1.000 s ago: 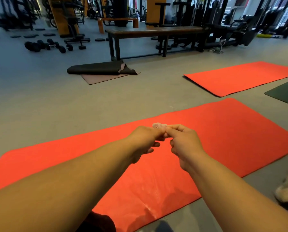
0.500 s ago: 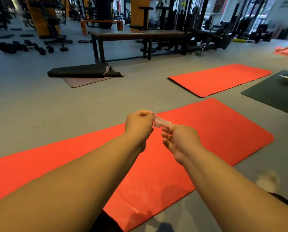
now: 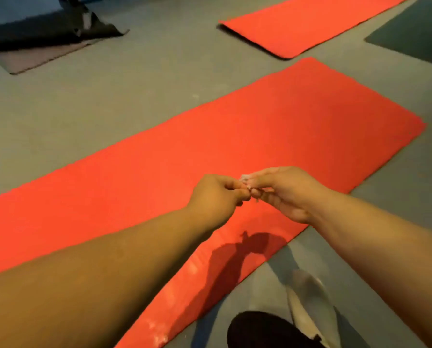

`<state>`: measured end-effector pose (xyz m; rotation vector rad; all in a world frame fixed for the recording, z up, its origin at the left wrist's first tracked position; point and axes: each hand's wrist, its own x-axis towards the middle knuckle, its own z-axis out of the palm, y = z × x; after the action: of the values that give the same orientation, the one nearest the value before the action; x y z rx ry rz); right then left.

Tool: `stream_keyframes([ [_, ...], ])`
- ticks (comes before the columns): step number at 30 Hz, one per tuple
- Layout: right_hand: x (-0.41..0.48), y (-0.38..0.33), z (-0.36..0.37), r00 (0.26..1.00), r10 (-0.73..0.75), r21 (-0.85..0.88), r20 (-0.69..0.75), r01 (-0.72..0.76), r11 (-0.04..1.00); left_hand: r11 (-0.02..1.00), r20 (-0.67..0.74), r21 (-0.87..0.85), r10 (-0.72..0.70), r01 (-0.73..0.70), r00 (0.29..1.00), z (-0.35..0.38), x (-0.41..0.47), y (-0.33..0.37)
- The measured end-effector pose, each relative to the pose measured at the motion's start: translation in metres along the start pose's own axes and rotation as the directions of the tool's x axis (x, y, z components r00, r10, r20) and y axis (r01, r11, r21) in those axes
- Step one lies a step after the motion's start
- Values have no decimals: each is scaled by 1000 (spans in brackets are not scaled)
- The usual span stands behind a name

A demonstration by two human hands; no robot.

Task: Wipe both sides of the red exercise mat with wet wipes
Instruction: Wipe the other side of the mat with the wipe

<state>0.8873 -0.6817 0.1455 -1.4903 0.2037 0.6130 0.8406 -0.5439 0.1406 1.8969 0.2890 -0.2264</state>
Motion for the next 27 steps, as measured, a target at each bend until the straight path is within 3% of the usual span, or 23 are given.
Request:
stream_keyframes([
  [2, 37, 46, -21, 986, -44, -210, -163, 9, 978, 978, 22, 206, -35, 30, 999, 16, 22, -36],
  [4, 66, 95, -39, 943, -121, -440, -310, -30, 897, 853, 36, 521, -27, 5, 999, 23, 35, -78],
  [5, 74, 120, -46, 937, -148, -543, -318, -52, 838, 779, 61, 627, -41, -6, 997, 24, 37, -101],
  [7, 81, 163, -50, 963, -207, -788, -173, -9, 616, 625, 95, 780, -157, 25, 983, 23, 37, -141],
  [9, 82, 190, -49, 956, -284, -894, -69, 67, 442, 513, 99, 853, -331, 91, 938, 22, 29, -169],
  [12, 79, 204, -43, 900, -405, -909, 162, 296, 293, 490, 113, 862, -432, 128, 895, 21, 23, -184],
  [14, 70, 213, -42, 838, -287, -832, 465, 524, 181, 481, 129, 869, -438, 111, 889, 20, 24, -184],
  [16, 70, 209, -54, 790, -176, -777, 588, 612, 152, 481, 132, 869, -450, 115, 883, 20, 29, -184],
  [17, 76, 202, -65, 817, -208, -805, 538, 571, 159, 484, 130, 866, -461, 126, 878, 20, 30, -184],
  [19, 97, 179, -90, 909, -360, -914, 210, 313, 258, 485, 112, 862, -465, 147, 878, 22, 32, -186],
  [20, 105, 170, -104, 913, -407, -932, 27, 170, 319, 486, 102, 860, -464, 157, 880, 23, 31, -186],
  [21, 109, 165, -110, 908, -408, -925, -93, 72, 373, 487, 93, 858, -462, 165, 882, 23, 31, -187],
  [22, 109, 167, -108, 906, -409, -921, -107, 65, 384, 487, 86, 857, -457, 168, 885, 23, 31, -188],
  [25, 82, 200, -55, 920, -334, -881, 204, 321, 347, 481, 81, 861, -447, 163, 891, 23, 31, -191],
  [27, 57, 219, -27, 842, -262, -798, 472, 534, 279, 497, 77, 849, -447, 176, 891, 24, 30, -190],
])
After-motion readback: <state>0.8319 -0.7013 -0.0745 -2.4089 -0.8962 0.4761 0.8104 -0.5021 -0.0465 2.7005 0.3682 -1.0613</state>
